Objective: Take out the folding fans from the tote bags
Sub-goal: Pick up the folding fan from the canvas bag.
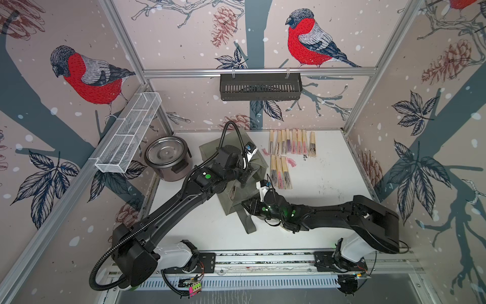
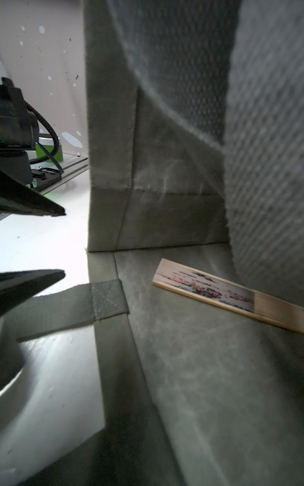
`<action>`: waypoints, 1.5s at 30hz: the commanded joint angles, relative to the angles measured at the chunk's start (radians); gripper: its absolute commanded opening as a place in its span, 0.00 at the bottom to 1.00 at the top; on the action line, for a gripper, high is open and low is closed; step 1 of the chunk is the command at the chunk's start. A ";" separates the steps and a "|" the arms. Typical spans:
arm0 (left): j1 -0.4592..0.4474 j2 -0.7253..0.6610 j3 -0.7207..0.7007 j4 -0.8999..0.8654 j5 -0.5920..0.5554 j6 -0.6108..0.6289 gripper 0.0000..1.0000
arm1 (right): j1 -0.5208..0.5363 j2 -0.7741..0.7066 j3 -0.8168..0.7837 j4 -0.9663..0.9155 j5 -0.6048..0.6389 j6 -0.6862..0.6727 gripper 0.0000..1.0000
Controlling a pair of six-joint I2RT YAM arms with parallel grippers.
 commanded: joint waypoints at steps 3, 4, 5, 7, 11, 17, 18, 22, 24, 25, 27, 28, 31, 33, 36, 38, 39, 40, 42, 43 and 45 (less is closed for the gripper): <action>-0.003 -0.004 0.002 0.030 0.000 0.008 0.00 | 0.001 0.110 0.064 0.076 0.006 0.072 0.37; -0.003 -0.005 0.002 0.029 0.001 0.008 0.00 | 0.002 0.129 0.073 0.086 0.007 0.079 0.37; -0.003 -0.006 0.002 0.029 -0.001 0.008 0.00 | 0.000 0.150 0.087 0.098 0.007 0.088 0.37; -0.003 -0.006 0.002 0.030 -0.003 0.008 0.00 | -0.006 0.181 0.110 0.118 0.005 0.099 0.38; -0.003 -0.006 0.002 0.030 -0.004 0.009 0.00 | -0.026 0.247 0.147 0.150 -0.015 0.142 0.41; -0.002 -0.007 0.003 0.030 0.001 0.008 0.00 | -0.046 0.318 0.187 0.192 -0.015 0.189 0.41; -0.003 -0.006 0.002 0.030 0.001 0.008 0.00 | -0.048 0.334 0.195 0.201 -0.016 0.201 0.41; -0.003 -0.005 0.003 0.030 0.003 0.010 0.00 | -0.064 0.395 0.233 0.227 -0.031 0.222 0.41; -0.003 -0.004 0.003 0.029 0.000 0.010 0.00 | -0.074 0.422 0.254 0.215 -0.028 0.228 0.41; -0.003 -0.006 0.003 0.030 0.000 0.010 0.00 | -0.077 0.431 0.260 0.217 -0.026 0.229 0.41; -0.003 -0.006 0.003 0.028 -0.002 0.010 0.00 | -0.084 0.448 0.273 0.216 -0.023 0.229 0.41; -0.003 -0.006 0.002 0.028 -0.002 0.010 0.00 | -0.087 0.455 0.280 0.214 -0.024 0.223 0.41; -0.003 -0.003 0.003 0.029 0.001 0.010 0.00 | -0.101 0.471 0.289 0.216 -0.029 0.228 0.41; -0.003 0.001 0.004 0.028 0.005 0.010 0.00 | -0.109 0.482 0.289 0.215 -0.022 0.236 0.41; -0.003 -0.001 0.004 0.026 0.006 0.010 0.00 | -0.117 0.506 0.302 0.214 -0.017 0.242 0.42; -0.003 -0.003 0.002 0.028 0.004 0.010 0.00 | -0.123 0.524 0.321 0.214 -0.026 0.242 0.41; -0.003 -0.002 0.002 0.028 0.003 0.010 0.00 | -0.124 0.534 0.330 0.211 -0.028 0.242 0.41; -0.003 -0.002 0.002 0.029 0.003 0.010 0.00 | -0.125 0.543 0.338 0.212 -0.032 0.243 0.41; -0.003 -0.003 0.002 0.028 0.003 0.010 0.00 | -0.131 0.562 0.363 0.216 -0.052 0.239 0.41; -0.002 -0.003 0.002 0.028 0.004 0.010 0.00 | -0.132 0.569 0.372 0.220 -0.061 0.240 0.41; -0.003 0.000 0.003 0.027 0.009 0.008 0.00 | -0.134 0.580 0.380 0.242 -0.069 0.239 0.41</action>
